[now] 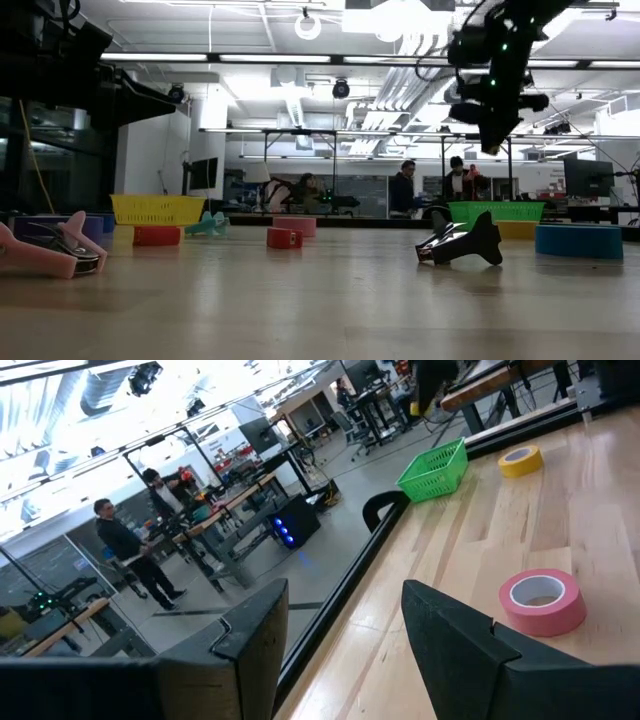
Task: Pick and place Stapler, Stapler remover, tape
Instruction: Put the yellow stapler into the green bin
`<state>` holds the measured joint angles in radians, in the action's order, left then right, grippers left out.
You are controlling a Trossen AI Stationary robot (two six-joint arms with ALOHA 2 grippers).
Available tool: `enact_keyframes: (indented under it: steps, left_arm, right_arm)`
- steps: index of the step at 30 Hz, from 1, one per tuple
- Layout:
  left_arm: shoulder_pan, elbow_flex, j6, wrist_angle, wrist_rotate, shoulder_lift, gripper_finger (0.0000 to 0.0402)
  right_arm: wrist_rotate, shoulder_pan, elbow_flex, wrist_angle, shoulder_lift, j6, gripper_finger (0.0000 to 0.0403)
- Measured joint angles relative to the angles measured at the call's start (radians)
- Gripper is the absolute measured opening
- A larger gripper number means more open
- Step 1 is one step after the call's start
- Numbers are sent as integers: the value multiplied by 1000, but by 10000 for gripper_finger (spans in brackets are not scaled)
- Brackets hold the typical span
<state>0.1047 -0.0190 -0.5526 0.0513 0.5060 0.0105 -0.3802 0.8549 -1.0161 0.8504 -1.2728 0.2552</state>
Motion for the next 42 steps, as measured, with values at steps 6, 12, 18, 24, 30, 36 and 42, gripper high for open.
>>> enact_keyframes:
  steps: [6,12,18,24,30,36,42]
  left_arm:
    - [0,0,0,0,0,0,193]
    - [0,0,0,0,0,0,193]
    - [0,0,0,0,0,0,193]
    - [0,0,0,0,0,0,193]
    - [0,0,0,0,0,0,193]
    - [0,0,0,0,0,0,193]
    - [0,0,0,0,0,0,193]
  right_arm:
    - [115,144,0,-60,-119,-103,48]
    - [200,239,0,-153,-229,-159,48]
    - [251,268,-24,-177,-302,-187,48]
    - [304,302,-38,-179,-357,-247,48]
    - [338,313,-38,-182,-367,-303,48]
    - [339,313,-38,-158,-367,-324,50]
    - [335,313,-38,-126,-367,-317,76]
